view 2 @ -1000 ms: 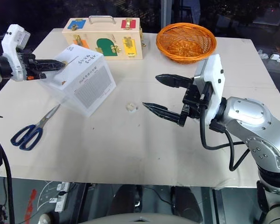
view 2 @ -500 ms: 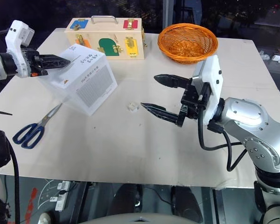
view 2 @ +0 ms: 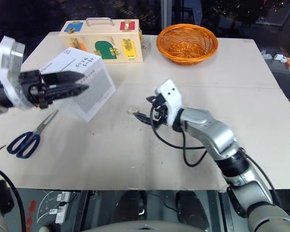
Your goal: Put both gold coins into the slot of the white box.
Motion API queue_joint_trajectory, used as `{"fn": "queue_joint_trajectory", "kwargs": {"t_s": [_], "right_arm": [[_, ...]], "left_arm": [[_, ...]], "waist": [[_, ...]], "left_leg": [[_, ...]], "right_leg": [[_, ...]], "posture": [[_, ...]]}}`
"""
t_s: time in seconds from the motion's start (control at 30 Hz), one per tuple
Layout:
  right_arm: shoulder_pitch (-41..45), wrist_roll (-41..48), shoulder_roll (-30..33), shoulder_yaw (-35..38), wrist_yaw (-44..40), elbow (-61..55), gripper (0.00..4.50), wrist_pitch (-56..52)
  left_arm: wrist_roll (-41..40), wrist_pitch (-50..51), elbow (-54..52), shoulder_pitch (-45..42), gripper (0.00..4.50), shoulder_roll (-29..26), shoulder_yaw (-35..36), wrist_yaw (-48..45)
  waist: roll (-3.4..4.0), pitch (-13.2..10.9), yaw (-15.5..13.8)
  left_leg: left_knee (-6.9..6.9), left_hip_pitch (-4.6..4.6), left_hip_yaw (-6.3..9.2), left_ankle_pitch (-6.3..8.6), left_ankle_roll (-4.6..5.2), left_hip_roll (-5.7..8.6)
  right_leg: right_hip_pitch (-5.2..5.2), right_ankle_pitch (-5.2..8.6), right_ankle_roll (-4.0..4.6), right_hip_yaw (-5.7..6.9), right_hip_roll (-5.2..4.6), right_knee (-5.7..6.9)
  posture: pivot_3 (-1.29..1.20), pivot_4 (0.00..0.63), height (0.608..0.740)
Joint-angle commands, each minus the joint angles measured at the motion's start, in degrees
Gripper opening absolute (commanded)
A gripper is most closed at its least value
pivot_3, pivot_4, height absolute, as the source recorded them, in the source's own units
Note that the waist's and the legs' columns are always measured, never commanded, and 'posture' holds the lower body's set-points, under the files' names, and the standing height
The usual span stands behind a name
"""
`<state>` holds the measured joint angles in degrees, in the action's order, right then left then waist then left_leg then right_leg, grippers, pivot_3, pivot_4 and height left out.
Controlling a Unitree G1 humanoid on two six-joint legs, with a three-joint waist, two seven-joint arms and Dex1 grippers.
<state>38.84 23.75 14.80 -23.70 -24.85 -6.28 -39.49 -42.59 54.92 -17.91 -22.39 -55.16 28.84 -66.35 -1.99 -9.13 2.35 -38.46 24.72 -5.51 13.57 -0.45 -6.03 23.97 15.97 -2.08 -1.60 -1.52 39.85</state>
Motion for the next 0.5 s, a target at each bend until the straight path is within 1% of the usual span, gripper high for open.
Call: {"fn": "queue_joint_trajectory", "kwargs": {"t_s": [0.03,0.07,0.13,0.27,0.5], "right_arm": [[3.6,-4.3,-4.2,0.0,-0.5,7.3,3.19,3.5],[4.4,-5.4,-5.2,-0.1,-0.8,9.2,2.85,4.1],[6.2,-7.7,-7.3,-0.1,-0.6,13.4,1.92,5.5],[8.1,-10.2,-10.3,1.1,-1.1,18.2,1.92,6.9],[9.8,-13.6,-13.9,1.6,-1.7,24.7,1.92,9.1]], "left_arm": [[-1.8,-2.4,-7.6,7.0,2.72,0.5,5.1,1.4],[-1.9,-2.7,-8.3,9.1,2.72,0.8,6.1,2.0],[-1.2,-4.1,-9.3,13.9,2.72,1.4,8.0,2.2],[-0.4,-7.4,-9.9,20.7,2.72,2.4,10.6,3.0],[-1.2,-9.8,-9.8,24.5,2.72,2.5,11.4,4.6]], "waist": [[0.00,0.0,0.0],[0.00,0.0,-0.1],[0.00,0.0,-0.2],[-0.01,0.0,-0.4],[-0.02,0.0,-0.1]], "left_leg": [[0.00,-0.02,0.01,0.00,0.00,0.00],[0.00,0.00,0.06,0.00,0.00,0.00],[0.00,0.00,0.09,0.00,0.00,-0.01],[0.01,0.00,0.06,0.00,0.00,-0.01],[0.04,0.00,0.07,-0.01,-0.01,-0.01]], "right_leg": [[0.00,0.00,0.00,0.00,0.01,0.06],[0.00,0.00,0.01,0.03,0.03,0.06],[0.00,-0.01,0.01,0.07,0.03,0.06],[0.00,-0.01,0.02,0.08,0.00,0.04],[0.01,-0.01,0.03,0.10,-0.02,0.03]], "posture": [[0.00,0.150,0.726],[0.00,0.150,0.726],[0.00,0.150,0.726],[0.00,0.150,0.726],[0.00,0.150,0.726]]}}
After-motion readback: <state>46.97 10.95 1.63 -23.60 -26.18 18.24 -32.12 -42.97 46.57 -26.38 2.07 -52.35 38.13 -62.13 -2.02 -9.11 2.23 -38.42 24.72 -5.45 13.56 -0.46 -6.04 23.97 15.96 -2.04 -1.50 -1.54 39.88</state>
